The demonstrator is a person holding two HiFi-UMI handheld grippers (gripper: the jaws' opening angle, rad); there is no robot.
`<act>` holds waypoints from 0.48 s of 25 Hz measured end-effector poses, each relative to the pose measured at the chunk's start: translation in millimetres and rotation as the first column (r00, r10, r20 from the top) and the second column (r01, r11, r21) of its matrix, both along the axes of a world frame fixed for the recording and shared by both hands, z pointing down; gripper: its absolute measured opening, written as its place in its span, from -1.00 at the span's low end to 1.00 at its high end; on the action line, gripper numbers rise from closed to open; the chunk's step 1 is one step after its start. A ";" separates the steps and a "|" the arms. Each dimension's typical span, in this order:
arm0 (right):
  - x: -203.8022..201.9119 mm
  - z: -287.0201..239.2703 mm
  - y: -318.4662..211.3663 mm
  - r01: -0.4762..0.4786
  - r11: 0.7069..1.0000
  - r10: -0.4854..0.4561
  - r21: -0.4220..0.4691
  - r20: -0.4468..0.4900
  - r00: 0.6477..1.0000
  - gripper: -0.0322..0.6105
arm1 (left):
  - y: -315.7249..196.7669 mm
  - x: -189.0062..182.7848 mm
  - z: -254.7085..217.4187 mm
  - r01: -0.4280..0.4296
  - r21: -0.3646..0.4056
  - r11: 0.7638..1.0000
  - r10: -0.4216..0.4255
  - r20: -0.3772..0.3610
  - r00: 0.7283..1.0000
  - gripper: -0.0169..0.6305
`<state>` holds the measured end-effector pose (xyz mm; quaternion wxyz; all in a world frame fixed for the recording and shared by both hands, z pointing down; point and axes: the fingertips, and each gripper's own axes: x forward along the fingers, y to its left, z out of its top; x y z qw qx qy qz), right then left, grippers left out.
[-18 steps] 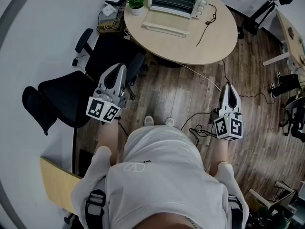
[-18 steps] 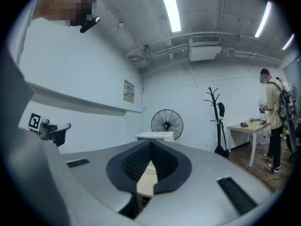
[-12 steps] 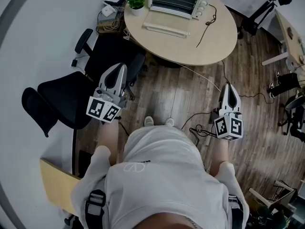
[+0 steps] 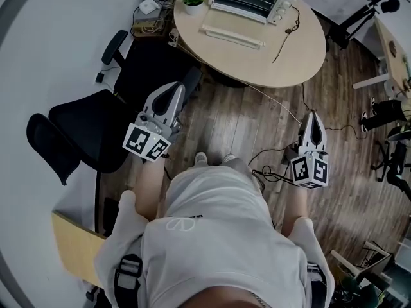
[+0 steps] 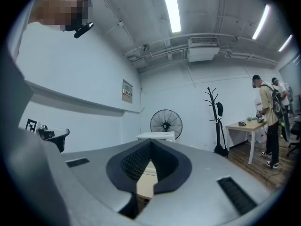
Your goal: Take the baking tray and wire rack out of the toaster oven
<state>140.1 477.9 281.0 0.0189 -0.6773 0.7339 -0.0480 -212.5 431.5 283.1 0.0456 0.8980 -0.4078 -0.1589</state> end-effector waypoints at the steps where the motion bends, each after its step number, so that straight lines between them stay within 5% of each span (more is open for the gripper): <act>1: -3.5 2.2 -1.8 -0.001 1.000 0.001 -0.004 0.002 1.000 -0.91 | -1.3 0.1 2.2 -0.008 -0.004 1.000 0.008 -0.001 1.000 -0.94; 12: -5.9 20.6 -39.7 0.026 0.999 -0.026 -0.029 0.023 0.999 -0.91 | -29.7 26.4 13.5 -0.056 -0.032 0.998 0.056 -0.006 0.998 -0.94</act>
